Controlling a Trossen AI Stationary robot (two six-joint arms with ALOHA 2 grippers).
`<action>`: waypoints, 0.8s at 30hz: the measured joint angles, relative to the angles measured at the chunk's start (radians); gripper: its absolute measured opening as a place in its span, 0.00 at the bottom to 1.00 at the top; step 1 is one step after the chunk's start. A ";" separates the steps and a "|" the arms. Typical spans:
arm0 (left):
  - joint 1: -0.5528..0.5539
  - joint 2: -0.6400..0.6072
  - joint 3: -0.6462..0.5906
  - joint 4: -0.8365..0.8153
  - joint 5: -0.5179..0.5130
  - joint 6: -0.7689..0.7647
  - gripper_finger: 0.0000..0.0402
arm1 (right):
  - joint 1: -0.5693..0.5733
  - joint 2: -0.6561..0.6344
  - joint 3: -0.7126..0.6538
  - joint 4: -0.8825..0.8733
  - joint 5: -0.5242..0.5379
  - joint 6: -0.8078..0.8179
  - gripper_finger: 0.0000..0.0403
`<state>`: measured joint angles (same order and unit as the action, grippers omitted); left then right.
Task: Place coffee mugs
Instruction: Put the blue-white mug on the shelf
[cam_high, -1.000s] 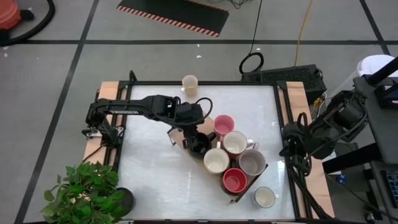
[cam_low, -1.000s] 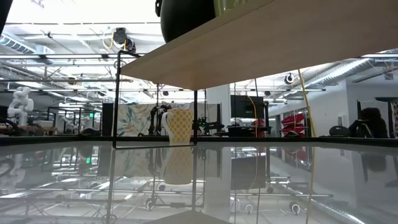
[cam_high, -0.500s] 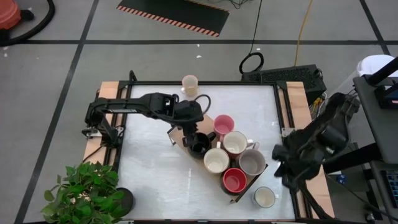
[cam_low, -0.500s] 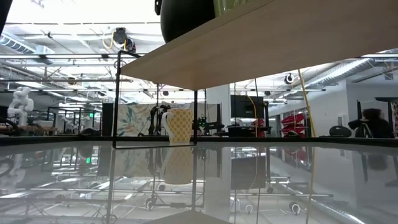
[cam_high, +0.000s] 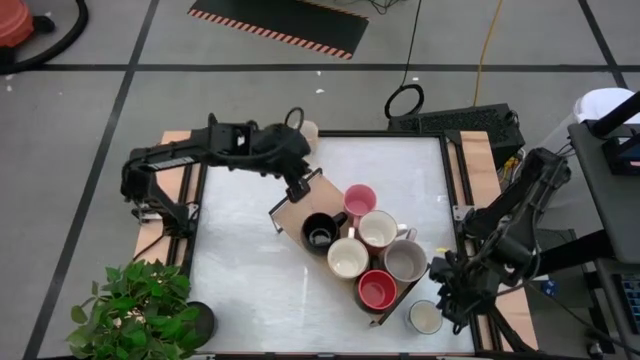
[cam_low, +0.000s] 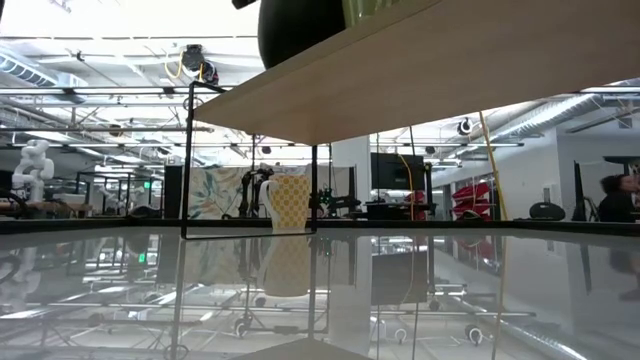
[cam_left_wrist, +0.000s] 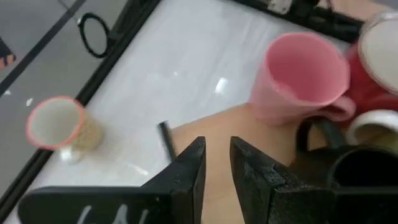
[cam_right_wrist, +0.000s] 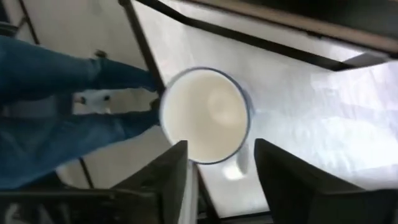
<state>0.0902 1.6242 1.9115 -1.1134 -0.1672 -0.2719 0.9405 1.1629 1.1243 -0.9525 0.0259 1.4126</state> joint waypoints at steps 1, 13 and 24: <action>0.007 -0.005 -0.001 -0.010 0.000 0.000 0.20 | 0.006 0.000 -0.023 0.013 0.004 -0.004 0.45; 0.048 -0.041 -0.001 -0.039 -0.002 0.044 0.20 | 0.024 0.000 -0.259 0.253 0.050 -0.034 0.49; 0.122 -0.039 -0.001 -0.058 -0.019 0.139 0.20 | 0.023 -0.003 -0.282 0.252 -0.004 0.035 0.10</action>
<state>0.2127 1.5848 1.9110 -1.1717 -0.1860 -0.1332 0.9638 1.1603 0.8425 -0.7006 0.0217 1.4476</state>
